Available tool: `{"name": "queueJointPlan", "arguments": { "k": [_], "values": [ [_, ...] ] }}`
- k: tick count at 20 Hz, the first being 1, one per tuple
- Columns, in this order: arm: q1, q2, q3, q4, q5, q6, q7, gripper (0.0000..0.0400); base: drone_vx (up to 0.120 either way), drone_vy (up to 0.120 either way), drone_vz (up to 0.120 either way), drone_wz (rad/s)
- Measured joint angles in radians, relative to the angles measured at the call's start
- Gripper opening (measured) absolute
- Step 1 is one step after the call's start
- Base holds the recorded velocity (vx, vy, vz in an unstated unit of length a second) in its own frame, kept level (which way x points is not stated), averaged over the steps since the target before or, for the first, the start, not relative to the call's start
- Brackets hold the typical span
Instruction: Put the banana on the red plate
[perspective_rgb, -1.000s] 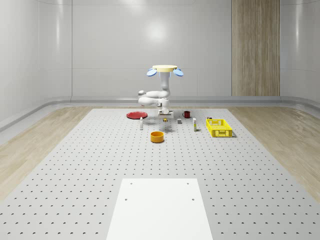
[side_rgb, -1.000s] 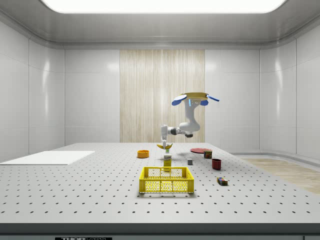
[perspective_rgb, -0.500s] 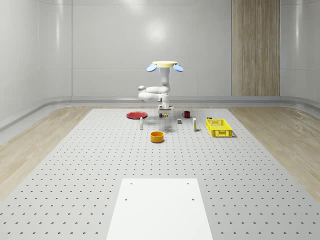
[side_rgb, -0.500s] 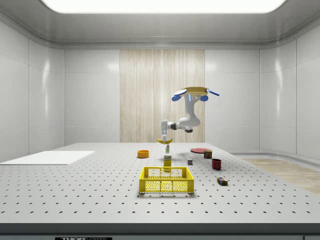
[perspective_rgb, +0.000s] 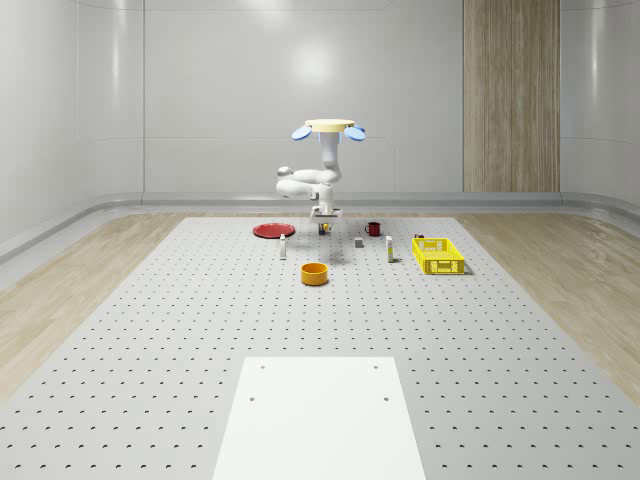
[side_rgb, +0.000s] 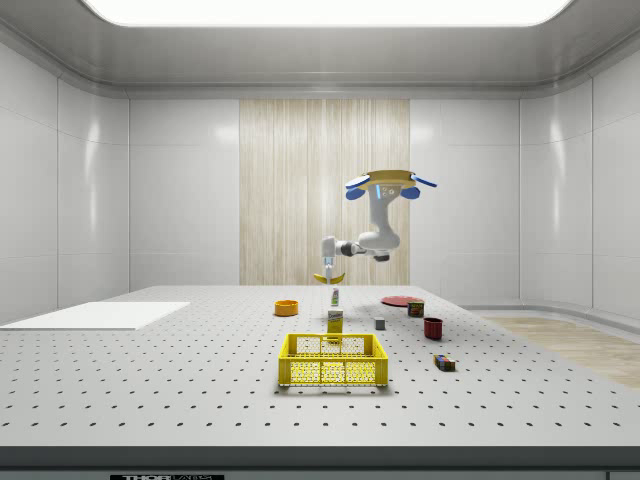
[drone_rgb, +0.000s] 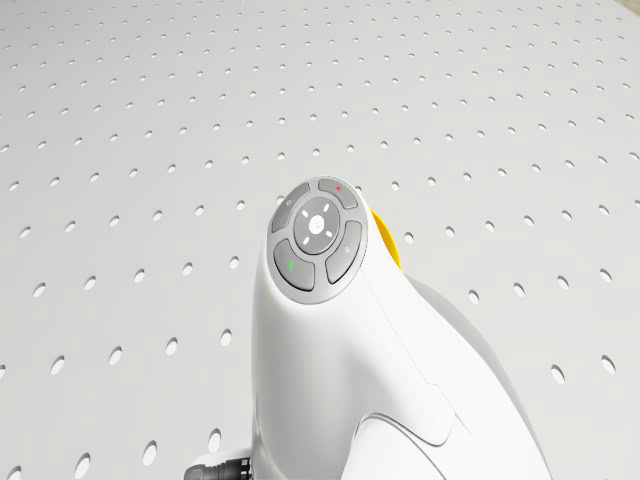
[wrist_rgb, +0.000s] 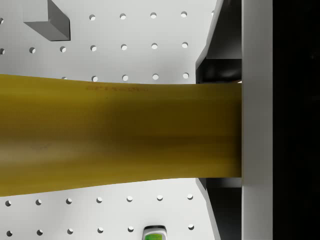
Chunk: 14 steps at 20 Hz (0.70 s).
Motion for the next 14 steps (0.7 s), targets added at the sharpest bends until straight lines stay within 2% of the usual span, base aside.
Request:
{"name": "queueJointPlan", "arguments": {
  "k": [14],
  "values": [
    [-0.009, -0.046, 0.007, 0.001, 0.016, 0.044, -0.375, 0.0193, 0.000, 0.000, 0.000, -0.300]
  ]
}}
